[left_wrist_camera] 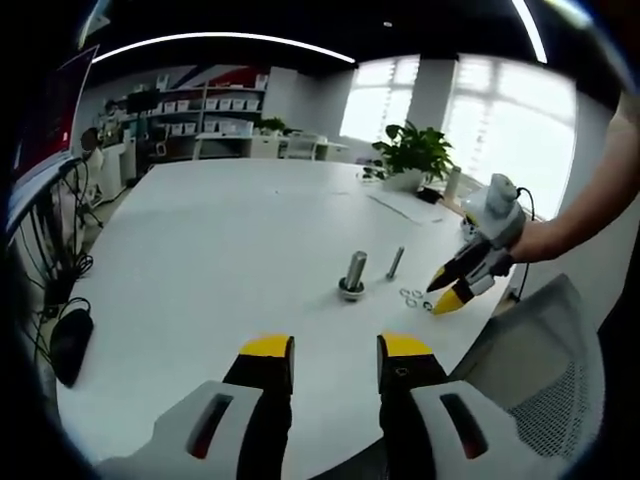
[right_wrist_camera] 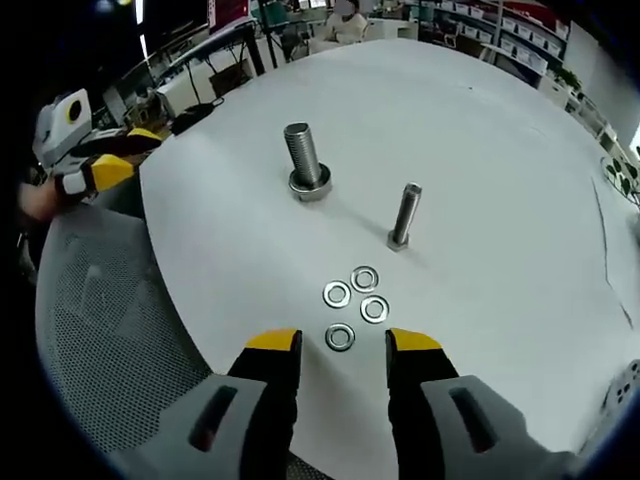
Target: Place the washer onto the threaded stud by aligning its center hole with the stud, sliding it down to the base, and recovering from edge contact or off-axis alignment until the washer reaches the visible bottom stop.
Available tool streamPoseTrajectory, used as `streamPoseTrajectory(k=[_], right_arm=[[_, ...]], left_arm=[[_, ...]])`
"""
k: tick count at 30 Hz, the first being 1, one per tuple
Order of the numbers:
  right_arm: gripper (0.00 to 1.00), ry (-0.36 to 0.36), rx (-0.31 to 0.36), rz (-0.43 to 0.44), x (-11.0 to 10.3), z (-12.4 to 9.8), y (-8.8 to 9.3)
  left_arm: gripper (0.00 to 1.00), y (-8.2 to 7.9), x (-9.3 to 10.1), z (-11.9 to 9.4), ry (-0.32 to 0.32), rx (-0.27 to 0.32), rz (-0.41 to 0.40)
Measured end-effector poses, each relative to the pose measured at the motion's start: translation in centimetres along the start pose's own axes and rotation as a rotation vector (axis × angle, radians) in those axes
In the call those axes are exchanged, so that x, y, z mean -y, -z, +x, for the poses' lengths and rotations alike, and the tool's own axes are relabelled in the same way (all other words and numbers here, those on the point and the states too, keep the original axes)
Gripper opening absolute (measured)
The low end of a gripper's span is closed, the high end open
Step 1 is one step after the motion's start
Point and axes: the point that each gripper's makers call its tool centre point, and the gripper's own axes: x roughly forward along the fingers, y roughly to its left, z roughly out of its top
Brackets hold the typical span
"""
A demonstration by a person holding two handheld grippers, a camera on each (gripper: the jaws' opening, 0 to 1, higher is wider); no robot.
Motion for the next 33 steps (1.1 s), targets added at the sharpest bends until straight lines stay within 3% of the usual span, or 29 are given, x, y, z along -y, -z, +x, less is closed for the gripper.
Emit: streamPoseTrajectory(k=[10,16,22,33], right_arm=[[0.32,0.018,-0.031,-0.034,0.26,0.29,0.18],[0.3,0.043,-0.064,-0.15,0.26,0.36,0.56],[0.24,0.022,-0.069,-0.191,-0.42,0.41,0.47],[0.22,-0.004,-0.068,-0.245,-0.51,0.4,0.6]], left_arm=[[0.32,0.14,0.07,0.05,0.002,-0.007,0.016],[0.32,0.16,0.14,0.07,0.003,-0.008,0.023],[0.32,0.17,0.07,0.09,0.001,-0.008,0.022],[0.32,0.14,0.11,0.08,0.001,-0.005,0.023]])
